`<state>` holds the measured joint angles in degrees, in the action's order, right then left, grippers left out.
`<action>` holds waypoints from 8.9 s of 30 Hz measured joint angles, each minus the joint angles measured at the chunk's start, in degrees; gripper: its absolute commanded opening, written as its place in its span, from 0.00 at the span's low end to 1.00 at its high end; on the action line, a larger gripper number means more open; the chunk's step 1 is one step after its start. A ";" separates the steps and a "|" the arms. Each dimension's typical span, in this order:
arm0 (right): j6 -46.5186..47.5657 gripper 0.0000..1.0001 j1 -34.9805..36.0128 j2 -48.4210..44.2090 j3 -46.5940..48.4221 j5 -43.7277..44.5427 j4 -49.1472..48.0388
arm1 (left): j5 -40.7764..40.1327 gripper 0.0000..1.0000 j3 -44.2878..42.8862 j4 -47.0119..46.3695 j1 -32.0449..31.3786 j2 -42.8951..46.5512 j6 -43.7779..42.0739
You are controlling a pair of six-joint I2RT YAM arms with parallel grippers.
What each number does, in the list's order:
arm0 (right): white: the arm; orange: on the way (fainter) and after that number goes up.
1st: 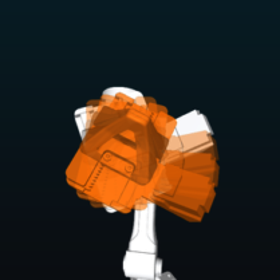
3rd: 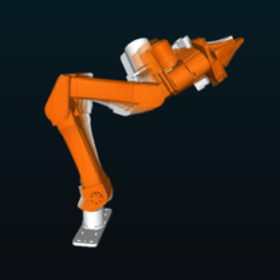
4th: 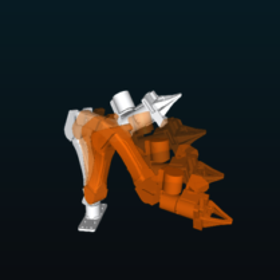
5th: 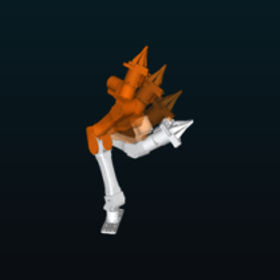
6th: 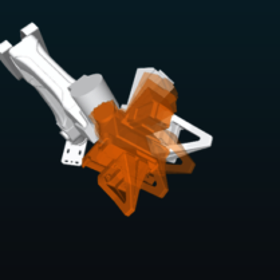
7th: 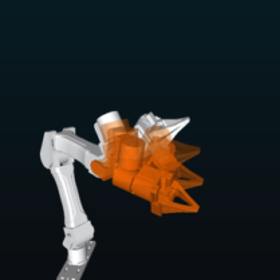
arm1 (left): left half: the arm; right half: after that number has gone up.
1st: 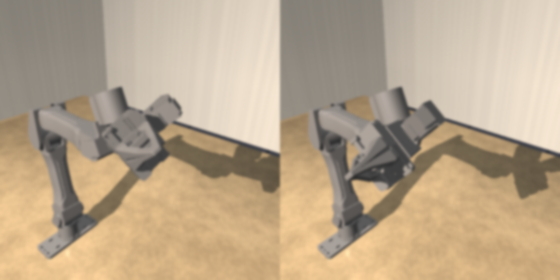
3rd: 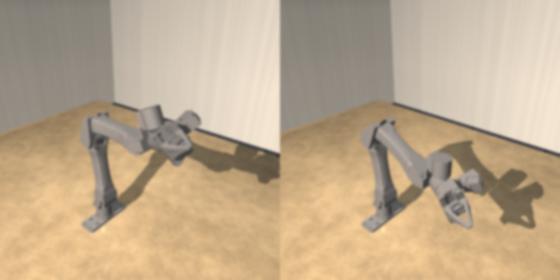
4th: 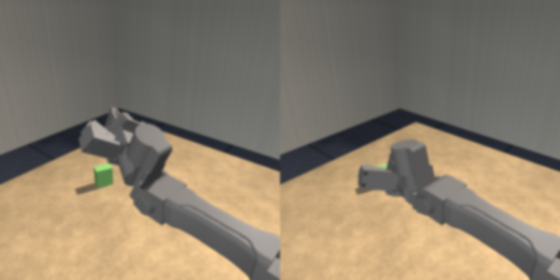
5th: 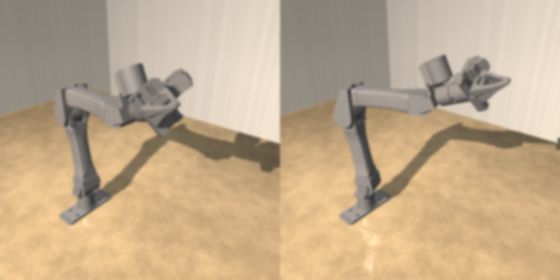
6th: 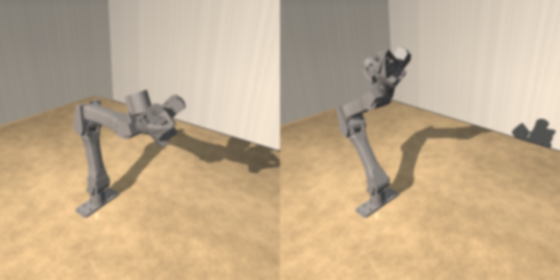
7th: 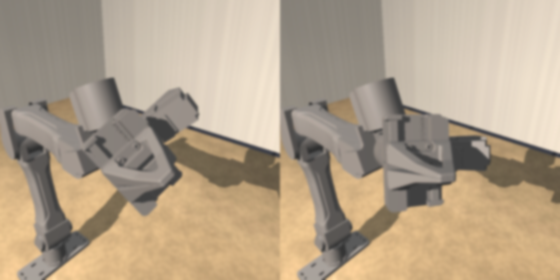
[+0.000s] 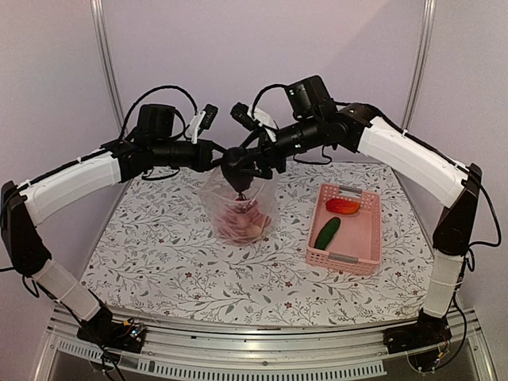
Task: Place the food in the zip-top bag and seal the zipper
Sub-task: Place the fake vegetable in the zipper food storage bag, then adjust the zipper food storage bag at the center of the board, then pick up the fake fruit from the bin, then place the fake fruit in the zipper food storage bag, then pick up the fake vegetable from the bin.
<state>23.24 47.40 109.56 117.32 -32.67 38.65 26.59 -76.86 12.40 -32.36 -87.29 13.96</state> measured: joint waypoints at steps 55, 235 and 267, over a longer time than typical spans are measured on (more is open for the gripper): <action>22.67 0.03 13.09 -1.16 2.36 24.30 11.52 | 0.04 0.00 2.45 -2.01 0.31 3.93 -0.42; 12.00 0.64 0.26 -12.26 -17.59 13.53 -8.31 | -1.55 0.00 1.25 0.76 0.48 -1.33 -3.82; 16.90 0.48 -19.45 -34.97 -58.45 17.55 -7.04 | -4.59 0.00 1.25 1.95 -1.53 -1.36 -5.40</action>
<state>40.14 27.94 74.59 58.87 -15.11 31.62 22.00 -75.61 14.35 -33.89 -88.64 8.56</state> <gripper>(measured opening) 0.533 0.006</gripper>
